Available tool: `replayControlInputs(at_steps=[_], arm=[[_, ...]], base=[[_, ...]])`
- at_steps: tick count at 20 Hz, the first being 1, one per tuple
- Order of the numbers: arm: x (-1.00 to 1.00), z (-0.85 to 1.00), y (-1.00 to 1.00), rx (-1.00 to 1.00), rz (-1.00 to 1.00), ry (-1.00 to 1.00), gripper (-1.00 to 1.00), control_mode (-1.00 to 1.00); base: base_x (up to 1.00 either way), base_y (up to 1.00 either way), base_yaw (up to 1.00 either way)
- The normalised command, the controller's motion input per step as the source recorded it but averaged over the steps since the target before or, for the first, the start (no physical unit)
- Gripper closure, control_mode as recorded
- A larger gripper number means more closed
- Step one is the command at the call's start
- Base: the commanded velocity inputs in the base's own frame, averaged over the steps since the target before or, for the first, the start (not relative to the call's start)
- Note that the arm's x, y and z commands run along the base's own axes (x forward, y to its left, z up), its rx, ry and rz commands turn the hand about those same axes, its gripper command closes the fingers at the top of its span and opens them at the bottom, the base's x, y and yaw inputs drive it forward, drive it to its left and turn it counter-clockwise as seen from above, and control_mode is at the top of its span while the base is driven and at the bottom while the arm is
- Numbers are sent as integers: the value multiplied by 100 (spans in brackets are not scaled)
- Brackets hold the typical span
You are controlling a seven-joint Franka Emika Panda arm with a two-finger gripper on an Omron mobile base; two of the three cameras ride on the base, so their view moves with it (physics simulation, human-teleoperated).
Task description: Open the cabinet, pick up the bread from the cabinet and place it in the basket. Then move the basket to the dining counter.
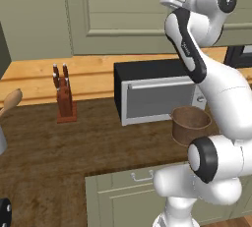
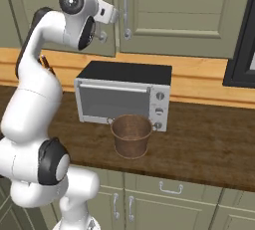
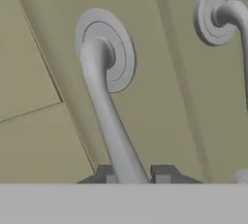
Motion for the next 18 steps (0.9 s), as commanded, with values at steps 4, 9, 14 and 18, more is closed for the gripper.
replayControlInputs(at_steps=[4, 9, 14, 18], arm=[[-93, 16, 27, 5, 0, 0, 100, -100], [-100, 25, 25, 5, 0, -3, 100, -100], [-100, 24, 39, 3, 0, 0, 100, -100], [-100, 13, 47, 2, -2, 0, 100, -100]], base=[[0, 0, 0], [0, 0, 0], [0, 0, 0], [0, 0, 0]])
